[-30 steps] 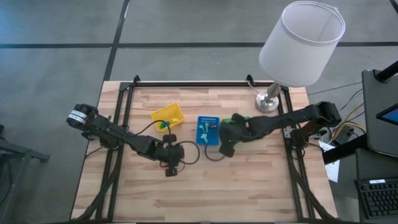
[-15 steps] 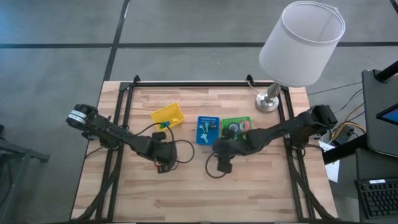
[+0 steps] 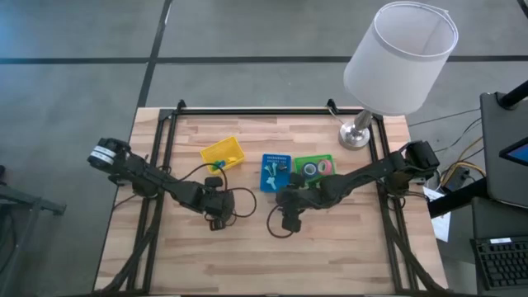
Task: Pick and place Stapler, Stapler remover, tape
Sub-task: Put the orange tape into the green basket
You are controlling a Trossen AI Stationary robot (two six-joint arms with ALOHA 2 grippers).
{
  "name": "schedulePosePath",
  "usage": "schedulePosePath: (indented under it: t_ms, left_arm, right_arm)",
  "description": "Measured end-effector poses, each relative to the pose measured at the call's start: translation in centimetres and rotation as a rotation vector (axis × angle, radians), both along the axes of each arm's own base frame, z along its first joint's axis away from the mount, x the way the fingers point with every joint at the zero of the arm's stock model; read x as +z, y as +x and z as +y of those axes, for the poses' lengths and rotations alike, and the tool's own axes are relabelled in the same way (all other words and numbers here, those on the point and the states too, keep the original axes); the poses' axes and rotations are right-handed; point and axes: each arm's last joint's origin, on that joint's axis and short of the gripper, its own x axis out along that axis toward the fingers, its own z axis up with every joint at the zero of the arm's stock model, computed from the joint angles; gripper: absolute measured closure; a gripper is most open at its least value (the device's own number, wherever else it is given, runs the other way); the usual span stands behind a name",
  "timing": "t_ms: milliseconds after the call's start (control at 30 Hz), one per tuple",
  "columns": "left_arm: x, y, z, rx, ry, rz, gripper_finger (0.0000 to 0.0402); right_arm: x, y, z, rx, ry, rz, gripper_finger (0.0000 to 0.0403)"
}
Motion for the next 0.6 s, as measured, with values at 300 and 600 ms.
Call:
schedulePosePath:
  t_ms: [300,600]
  left_arm:
    - [1.3,1.5,0.2,0.062,0.179,-0.186,0.0363]
    - [5.7,4.6,-0.1,0.24,0.424,-0.561,0.0352]
  right_arm:
    - [0.6,1.1,0.3,-0.003,0.037,-0.133,0.0222]
    - [2.4,2.6,0.0,-0.086,0.039,-0.385,0.0218]
